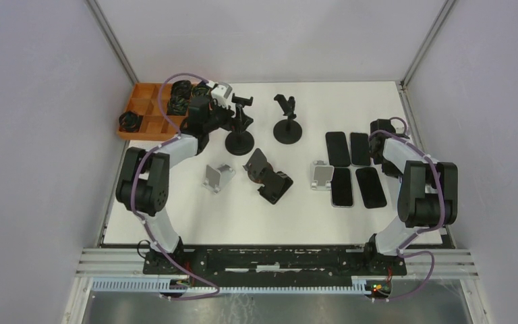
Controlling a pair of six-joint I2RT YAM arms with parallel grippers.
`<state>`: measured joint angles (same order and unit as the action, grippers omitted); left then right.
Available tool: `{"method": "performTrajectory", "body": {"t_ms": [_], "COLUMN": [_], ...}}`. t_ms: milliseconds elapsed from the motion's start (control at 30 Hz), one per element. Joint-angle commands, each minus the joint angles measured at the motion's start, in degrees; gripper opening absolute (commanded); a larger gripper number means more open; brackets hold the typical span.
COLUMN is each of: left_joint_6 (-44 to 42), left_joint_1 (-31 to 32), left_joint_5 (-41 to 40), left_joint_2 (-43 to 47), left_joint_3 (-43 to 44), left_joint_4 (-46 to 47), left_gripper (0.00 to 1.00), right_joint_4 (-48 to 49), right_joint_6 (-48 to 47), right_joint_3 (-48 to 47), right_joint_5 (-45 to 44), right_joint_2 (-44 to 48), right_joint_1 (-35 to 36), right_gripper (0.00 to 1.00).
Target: Remove the phone from the phone stand
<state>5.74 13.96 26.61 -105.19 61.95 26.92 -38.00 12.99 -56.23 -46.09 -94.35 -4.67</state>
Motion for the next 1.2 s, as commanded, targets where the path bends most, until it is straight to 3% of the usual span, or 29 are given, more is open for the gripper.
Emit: {"method": "performTrajectory", "body": {"t_ms": [0,133,200,367,500,567,667,800,1067,1167], "left_joint_6": [-2.4,-6.1,-8.4,-11.4,-14.0,-14.8,-15.7,-18.3,-19.3,-19.6], "left_joint_1": [-0.4,-1.3,-2.3,-7.5,-11.4,-12.5,-13.1,-13.1,-13.1,-13.4], "left_joint_5": [3.1,4.7,6.2,12.9,16.8,17.6,16.5,16.7,17.1,17.1], "left_joint_2": [6.8,8.0,8.6,10.8,10.0,10.4,12.0,13.8,14.1,13.6], "left_joint_3": [5.1,14.7,18.3,24.6,30.2,31.1,30.3,30.0,32.9,34.2], "left_joint_4": [-15.8,-37.8,-45.5,-58.8,-67.8,-69.3,-69.2,-70.7,-73.5,-74.8], "left_gripper": [1.0,1.0,1.0,1.0,1.0,1.0,1.0,1.0,1.0,1.0], "right_joint_4": [9.7,12.1,13.2,15.0,16.9,17.6,18.0,18.7,17.7,18.0], "right_joint_6": [4.0,3.7,3.8,3.0,1.5,0.8,0.0,0.1,2.3,3.1], "right_joint_3": [1.6,0.8,0.5,-1.4,-1.8,-2.2,-2.8,-2.1,-2.1,-2.3], "right_joint_5": [11.1,14.8,16.9,21.2,24.8,26.1,28.5,32.3,35.5,36.0], "right_joint_2": [-3.4,-5.4,-6.4,-8.3,-8.7,-9.0,-9.4,-9.2,-5.1,-1.1], "right_joint_1": [-1.7,-1.7,-1.7,-1.8,-1.8,-1.8,-1.8,-1.8,-1.7,-2.0], "right_gripper": [0.14,0.18,0.24,0.34,0.34,0.35,0.44,0.67,0.75,0.89]}}
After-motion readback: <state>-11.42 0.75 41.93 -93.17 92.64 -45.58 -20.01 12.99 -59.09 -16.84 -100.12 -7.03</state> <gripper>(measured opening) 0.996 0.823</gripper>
